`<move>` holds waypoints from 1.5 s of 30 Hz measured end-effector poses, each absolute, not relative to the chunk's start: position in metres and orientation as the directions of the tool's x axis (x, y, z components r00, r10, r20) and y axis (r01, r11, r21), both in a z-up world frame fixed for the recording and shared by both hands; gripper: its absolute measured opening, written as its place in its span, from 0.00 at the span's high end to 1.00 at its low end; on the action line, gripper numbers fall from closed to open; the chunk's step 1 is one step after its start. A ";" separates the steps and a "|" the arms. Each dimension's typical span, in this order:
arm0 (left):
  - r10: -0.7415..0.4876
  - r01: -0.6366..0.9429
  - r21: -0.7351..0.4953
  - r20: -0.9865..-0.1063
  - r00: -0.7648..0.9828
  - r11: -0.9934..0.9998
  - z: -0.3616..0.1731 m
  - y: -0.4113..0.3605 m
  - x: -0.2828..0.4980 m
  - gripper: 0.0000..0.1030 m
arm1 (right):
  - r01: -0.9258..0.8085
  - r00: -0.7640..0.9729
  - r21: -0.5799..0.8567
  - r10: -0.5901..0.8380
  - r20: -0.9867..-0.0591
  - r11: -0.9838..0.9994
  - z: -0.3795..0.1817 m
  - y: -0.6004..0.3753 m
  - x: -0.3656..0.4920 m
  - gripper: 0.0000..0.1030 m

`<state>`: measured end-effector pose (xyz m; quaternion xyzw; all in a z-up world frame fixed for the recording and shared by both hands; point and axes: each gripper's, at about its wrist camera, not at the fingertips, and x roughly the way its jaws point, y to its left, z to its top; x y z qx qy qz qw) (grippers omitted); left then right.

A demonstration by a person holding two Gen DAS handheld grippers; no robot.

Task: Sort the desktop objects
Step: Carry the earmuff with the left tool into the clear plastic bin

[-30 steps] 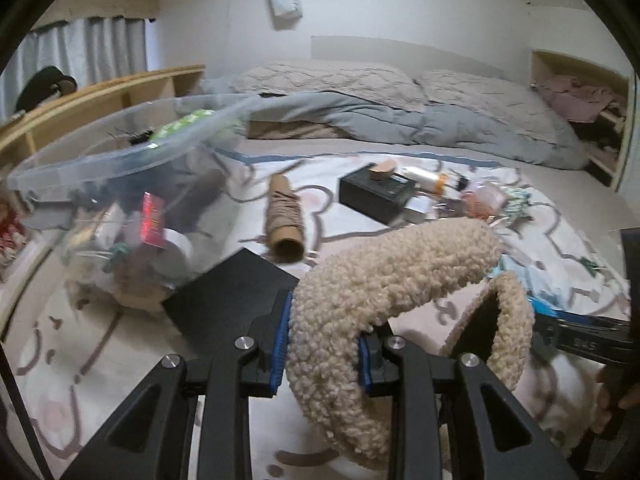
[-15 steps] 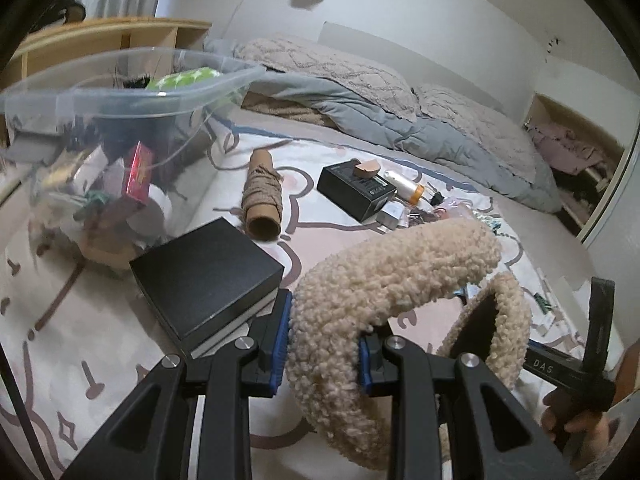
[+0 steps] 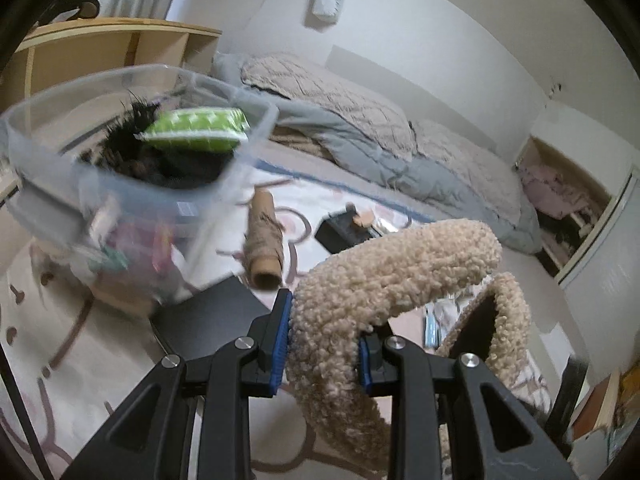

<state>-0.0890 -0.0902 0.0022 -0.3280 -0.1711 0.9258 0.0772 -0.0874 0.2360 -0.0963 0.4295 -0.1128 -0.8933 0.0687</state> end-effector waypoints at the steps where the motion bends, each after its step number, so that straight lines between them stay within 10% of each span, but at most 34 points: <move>1: 0.250 -0.023 -0.372 -0.574 -0.780 -0.928 0.009 -0.096 -0.091 0.73 | 0.028 -0.620 0.262 -0.222 -0.753 -0.965 -0.097 0.236 -0.088 0.46; 13: 0.030 0.175 -0.355 -0.503 -0.864 -0.918 0.074 -0.194 -0.135 0.73 | 0.033 -0.597 0.286 -0.248 -0.762 -0.958 -0.104 0.236 -0.090 0.46; 36: -0.211 0.370 -0.073 -0.713 -0.669 -0.926 0.028 -0.277 -0.210 0.73 | 0.176 -0.632 0.328 -0.362 -0.685 -0.928 -0.052 0.199 -0.092 0.46; 39: -0.242 0.343 0.008 -0.725 -0.645 -0.939 0.023 -0.273 -0.217 0.65 | 0.202 -0.637 0.332 -0.381 -0.670 -0.921 -0.039 0.188 -0.093 0.46; 41: -0.264 0.330 0.047 -0.708 -0.655 -0.943 0.026 -0.268 -0.215 0.47 | 0.225 -0.645 0.329 -0.393 -0.655 -0.917 -0.030 0.180 -0.093 0.46; 43: -0.292 0.325 0.079 -0.669 -0.683 -0.942 0.034 -0.262 -0.209 0.07 | 0.252 -0.651 0.324 -0.408 -0.640 -0.912 -0.020 0.169 -0.093 0.46; 45: -0.338 0.334 0.126 -0.610 -0.716 -0.934 0.043 -0.257 -0.199 0.02 | 0.273 -0.655 0.316 -0.416 -0.630 -0.909 -0.011 0.161 -0.093 0.46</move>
